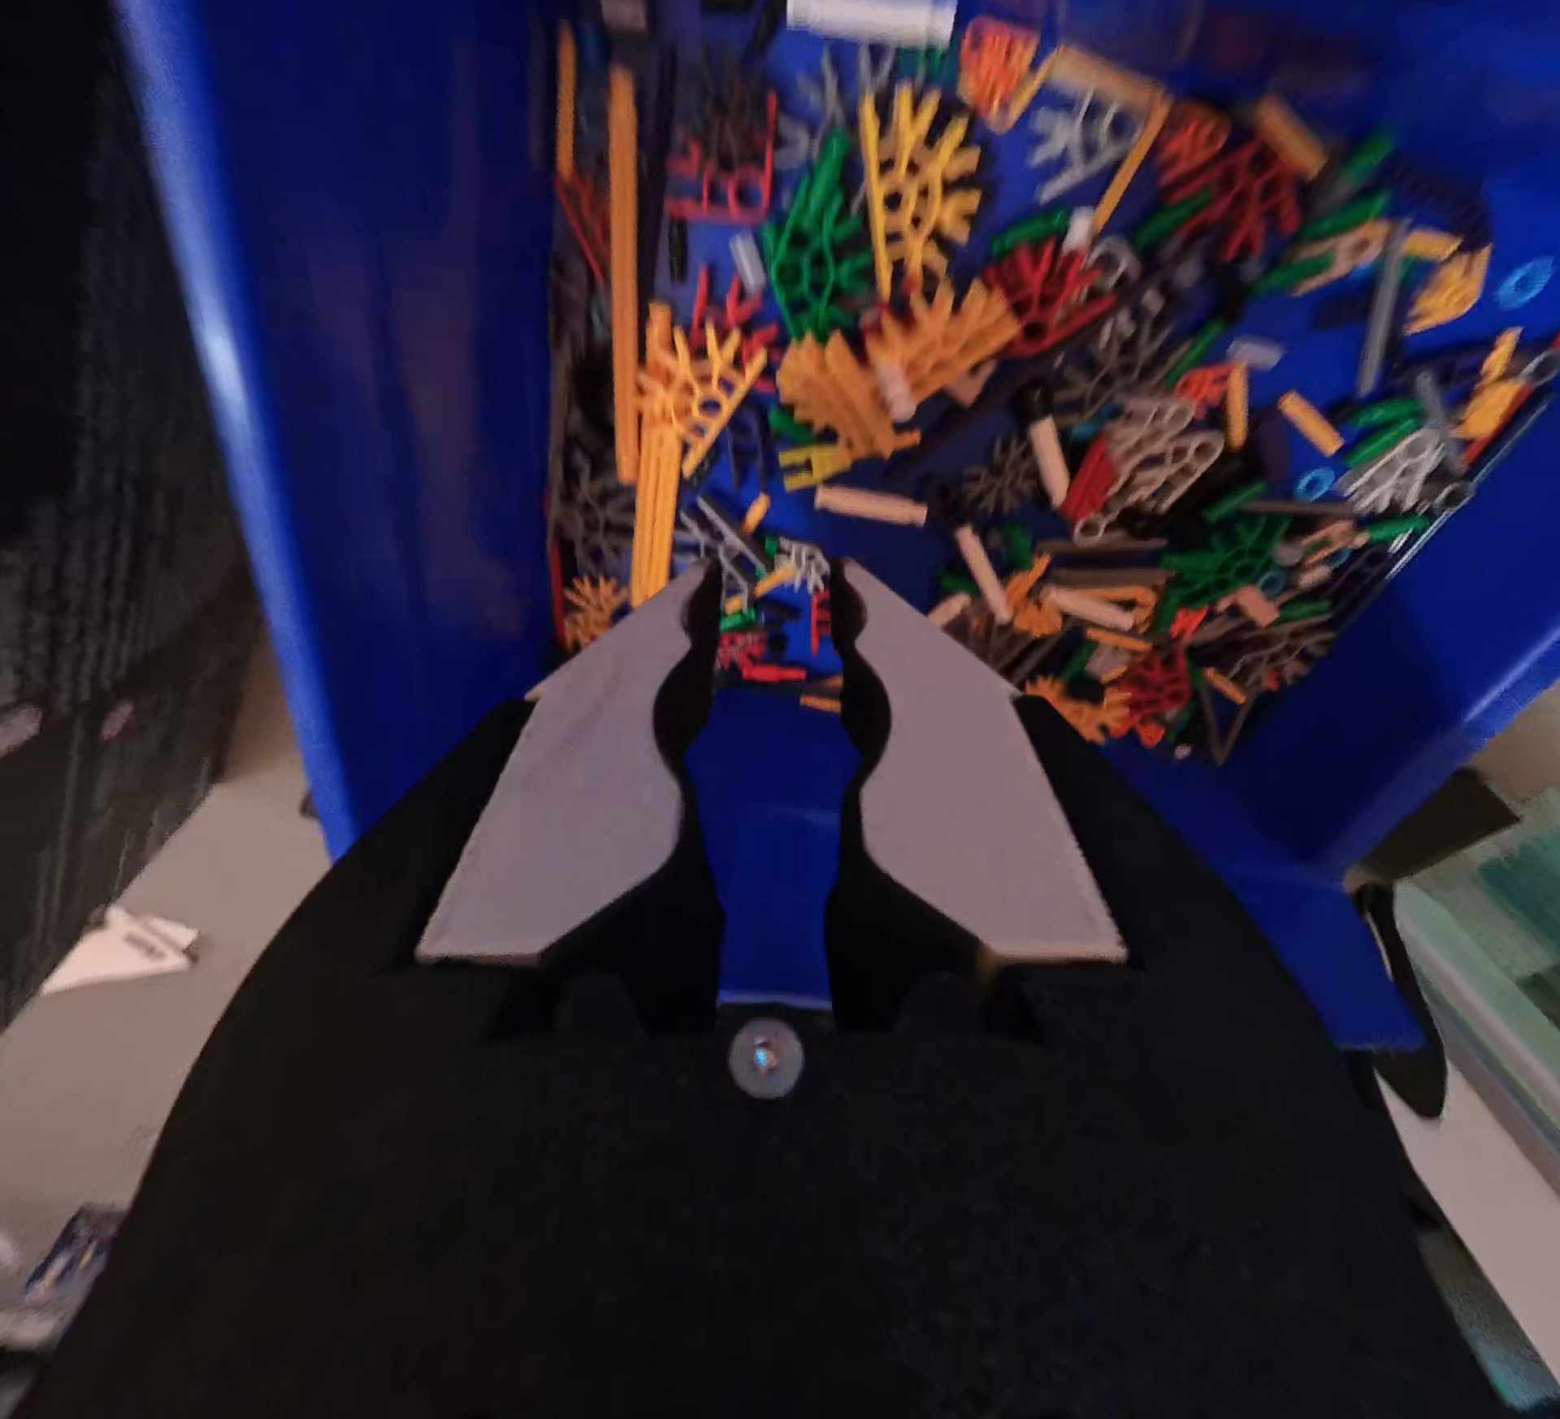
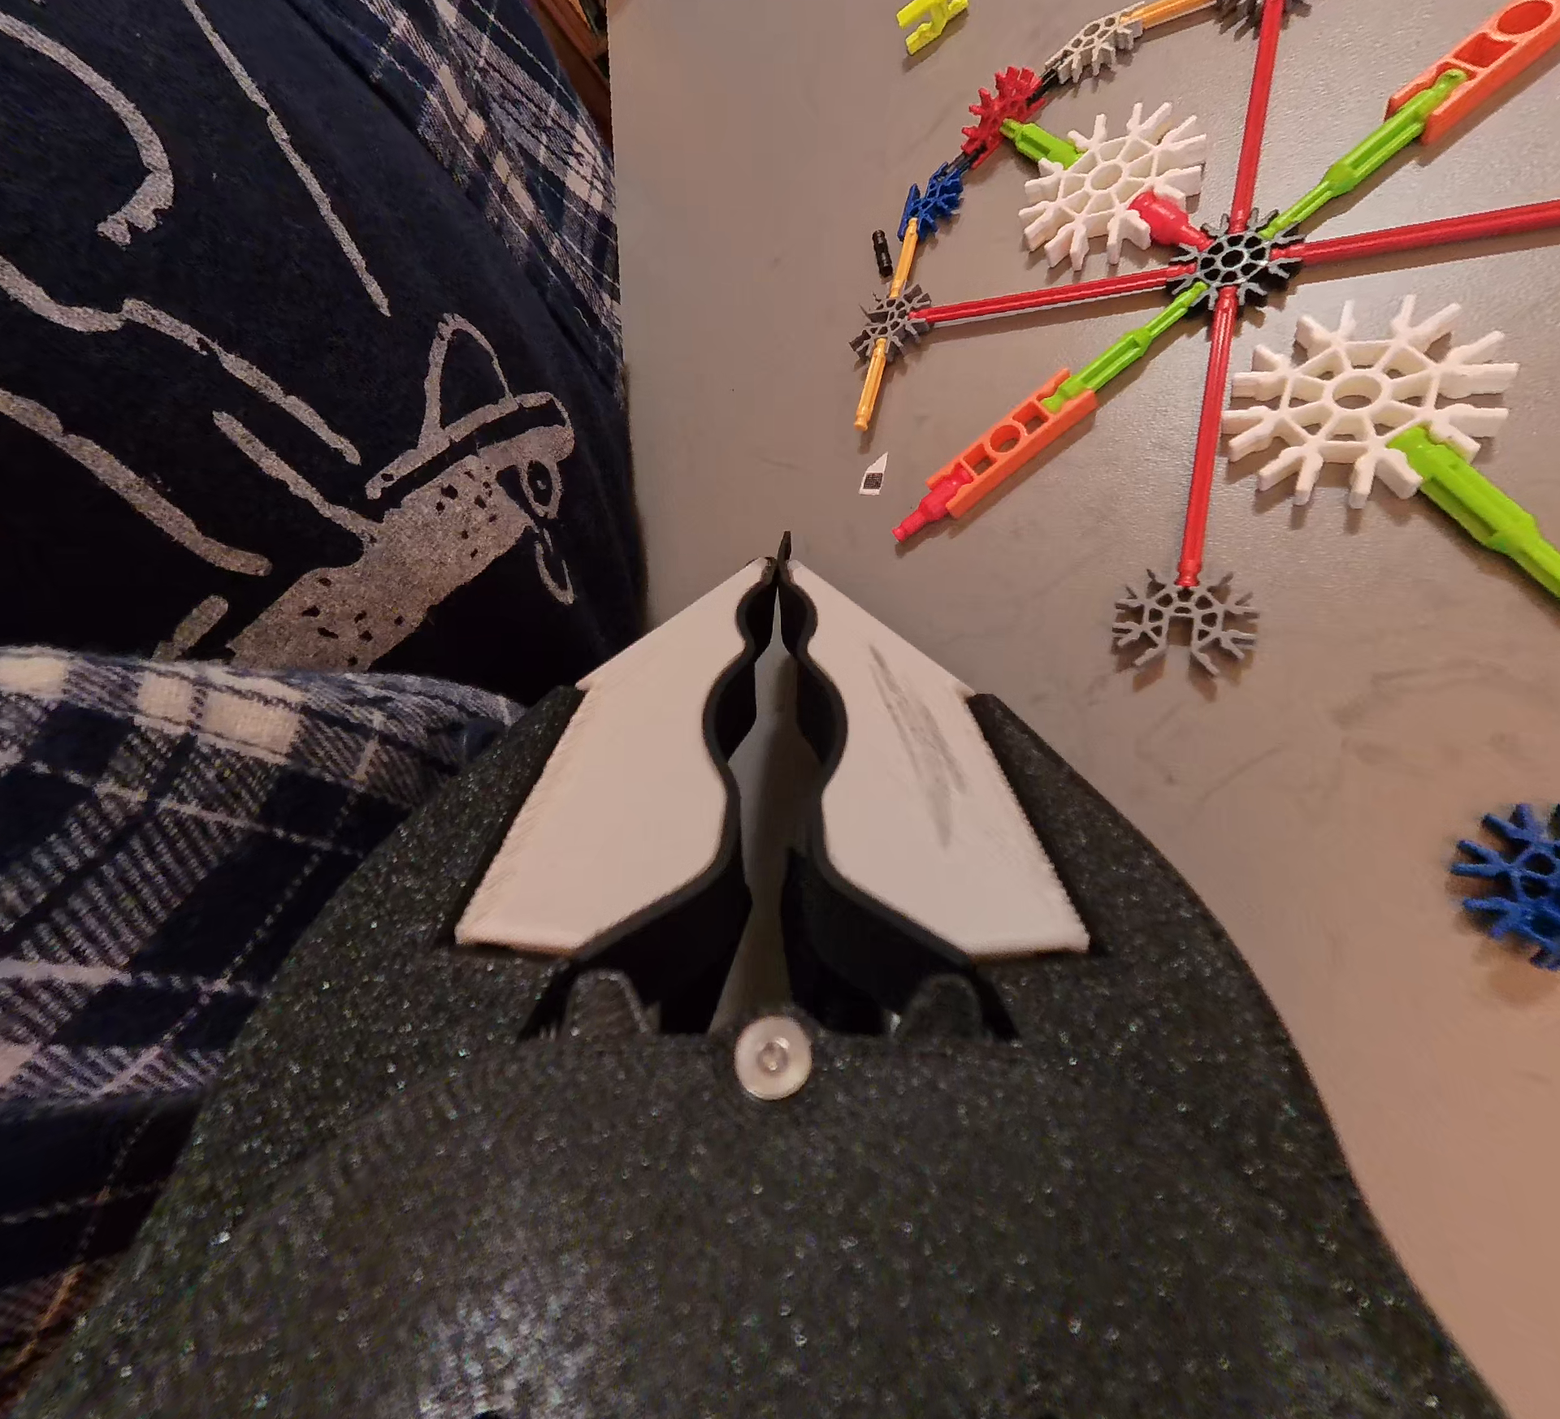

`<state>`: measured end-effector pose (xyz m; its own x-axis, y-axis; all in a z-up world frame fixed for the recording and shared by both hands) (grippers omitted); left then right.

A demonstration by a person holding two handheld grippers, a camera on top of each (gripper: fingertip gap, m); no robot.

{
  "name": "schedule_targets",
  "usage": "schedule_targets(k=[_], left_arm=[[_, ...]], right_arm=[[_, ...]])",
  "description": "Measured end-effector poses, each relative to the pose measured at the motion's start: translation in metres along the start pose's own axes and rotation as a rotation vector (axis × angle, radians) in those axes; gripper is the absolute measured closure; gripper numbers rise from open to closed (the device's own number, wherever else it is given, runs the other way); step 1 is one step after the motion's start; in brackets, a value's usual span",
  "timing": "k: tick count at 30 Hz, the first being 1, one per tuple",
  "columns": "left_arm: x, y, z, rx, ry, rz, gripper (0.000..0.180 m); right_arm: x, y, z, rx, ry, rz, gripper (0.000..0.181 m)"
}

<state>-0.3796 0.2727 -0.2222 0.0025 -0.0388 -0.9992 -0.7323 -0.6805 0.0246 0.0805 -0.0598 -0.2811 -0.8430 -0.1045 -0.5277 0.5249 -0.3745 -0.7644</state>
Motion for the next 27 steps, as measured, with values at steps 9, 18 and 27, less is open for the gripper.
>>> schedule_targets(k=[9, 18, 27], left_arm=[[0.038, 0.037, 0.003, 0.074, -0.134, 0.313, 0.163], [0.051, 0.041, -0.001, 0.117, -0.207, 0.445, 0.159], [0.050, 0.039, -0.001, 0.122, -0.178, 0.426, 0.161]], right_arm=[[0.002, -0.001, -0.001, -0.005, 0.000, -0.002, 0.181], [0.002, -0.001, -0.002, -0.014, 0.018, -0.010, 0.181], [0.001, -0.002, -0.003, -0.025, 0.030, -0.031, 0.181]])
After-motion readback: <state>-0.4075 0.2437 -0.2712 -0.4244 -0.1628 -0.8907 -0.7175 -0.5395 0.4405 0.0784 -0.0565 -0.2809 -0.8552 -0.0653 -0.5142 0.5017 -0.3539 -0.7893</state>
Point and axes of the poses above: each gripper's, where its closed fingertips meet, x out along the fingers, y out of its underside, z = x × y across the jaws, the point moved 6 cm from there along -x, back along the fingers, and after that the axes turned 12 degrees about -x, right-handed, at the moved point
